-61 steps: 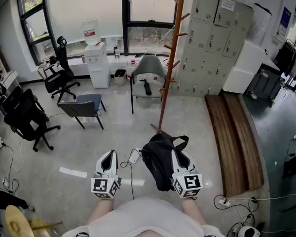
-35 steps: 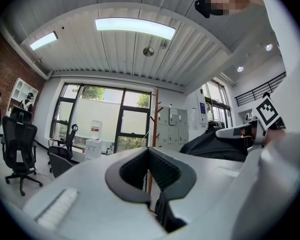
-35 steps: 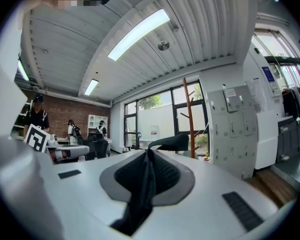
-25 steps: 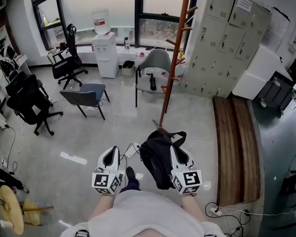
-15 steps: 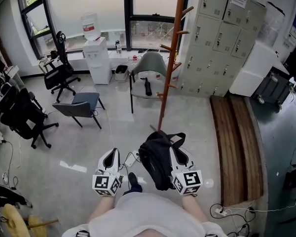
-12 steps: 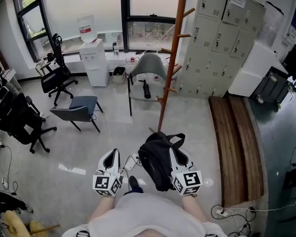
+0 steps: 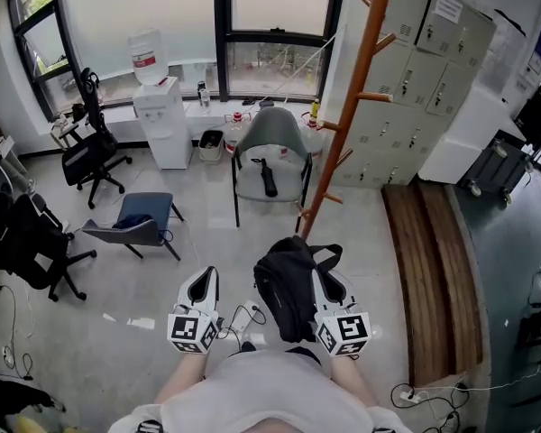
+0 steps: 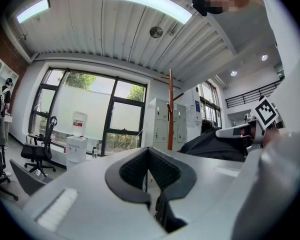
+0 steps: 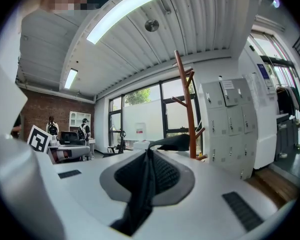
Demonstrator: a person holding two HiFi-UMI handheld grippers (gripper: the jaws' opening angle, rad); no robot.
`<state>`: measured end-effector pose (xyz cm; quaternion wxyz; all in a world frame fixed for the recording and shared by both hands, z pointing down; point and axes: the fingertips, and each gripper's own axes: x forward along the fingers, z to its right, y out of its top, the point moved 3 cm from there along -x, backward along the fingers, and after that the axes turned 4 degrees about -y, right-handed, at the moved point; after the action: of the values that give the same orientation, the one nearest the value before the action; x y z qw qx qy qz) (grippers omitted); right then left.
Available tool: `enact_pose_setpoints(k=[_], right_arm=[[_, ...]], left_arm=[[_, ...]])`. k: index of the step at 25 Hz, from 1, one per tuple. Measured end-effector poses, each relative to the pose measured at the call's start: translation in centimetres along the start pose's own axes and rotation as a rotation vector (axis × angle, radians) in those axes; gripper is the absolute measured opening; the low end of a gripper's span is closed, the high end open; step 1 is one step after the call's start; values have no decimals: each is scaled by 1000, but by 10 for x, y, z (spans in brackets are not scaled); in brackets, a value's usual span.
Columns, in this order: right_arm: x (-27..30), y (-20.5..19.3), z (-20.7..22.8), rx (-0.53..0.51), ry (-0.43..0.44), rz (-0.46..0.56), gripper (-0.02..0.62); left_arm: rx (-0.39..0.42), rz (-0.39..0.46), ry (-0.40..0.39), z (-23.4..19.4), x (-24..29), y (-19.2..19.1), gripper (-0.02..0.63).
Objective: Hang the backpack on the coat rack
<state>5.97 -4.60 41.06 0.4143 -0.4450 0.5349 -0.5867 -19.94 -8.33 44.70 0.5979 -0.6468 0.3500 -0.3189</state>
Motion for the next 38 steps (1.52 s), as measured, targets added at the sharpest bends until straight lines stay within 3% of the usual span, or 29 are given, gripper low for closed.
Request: enact_pose_setpoints(k=[8,20,31,38], right_arm=[[67,12,8,-3,29,24,41],[98,18,22,-64,161,8,41],[106,-8,29,-99,247,-19,41],[117,-48,25,-126,302,-81,41]], left_arm=[[-6,-16,-2,-33,50,0,9],[-54,-61,-8,-14,94,-10,9],[-62,-99,-6,-6,107,-36,9],[-64,-136,-10,-7,113,-64,9]])
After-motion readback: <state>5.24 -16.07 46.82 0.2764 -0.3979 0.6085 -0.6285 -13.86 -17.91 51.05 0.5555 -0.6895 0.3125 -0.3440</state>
